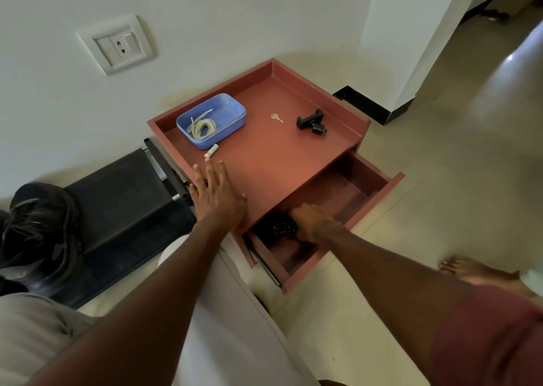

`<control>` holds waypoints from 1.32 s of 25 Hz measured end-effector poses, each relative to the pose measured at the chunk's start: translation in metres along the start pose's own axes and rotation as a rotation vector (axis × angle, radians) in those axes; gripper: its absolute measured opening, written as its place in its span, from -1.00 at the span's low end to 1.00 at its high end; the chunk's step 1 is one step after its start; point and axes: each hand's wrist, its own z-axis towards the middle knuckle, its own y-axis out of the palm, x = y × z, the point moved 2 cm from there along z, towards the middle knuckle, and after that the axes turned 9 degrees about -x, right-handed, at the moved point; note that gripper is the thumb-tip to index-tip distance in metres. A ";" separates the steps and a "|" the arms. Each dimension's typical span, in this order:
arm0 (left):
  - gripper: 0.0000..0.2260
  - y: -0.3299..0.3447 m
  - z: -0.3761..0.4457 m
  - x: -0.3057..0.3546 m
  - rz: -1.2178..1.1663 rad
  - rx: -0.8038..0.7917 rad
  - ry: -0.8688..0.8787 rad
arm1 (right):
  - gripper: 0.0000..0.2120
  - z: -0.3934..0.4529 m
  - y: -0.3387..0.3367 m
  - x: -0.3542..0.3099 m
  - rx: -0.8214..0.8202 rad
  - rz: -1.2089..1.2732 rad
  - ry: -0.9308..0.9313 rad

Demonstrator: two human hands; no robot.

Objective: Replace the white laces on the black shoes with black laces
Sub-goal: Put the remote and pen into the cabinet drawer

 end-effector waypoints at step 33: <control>-0.37 -0.009 0.005 -0.039 -0.538 -0.018 -0.318 | -0.91 0.059 -0.098 -0.118 0.440 0.344 -0.109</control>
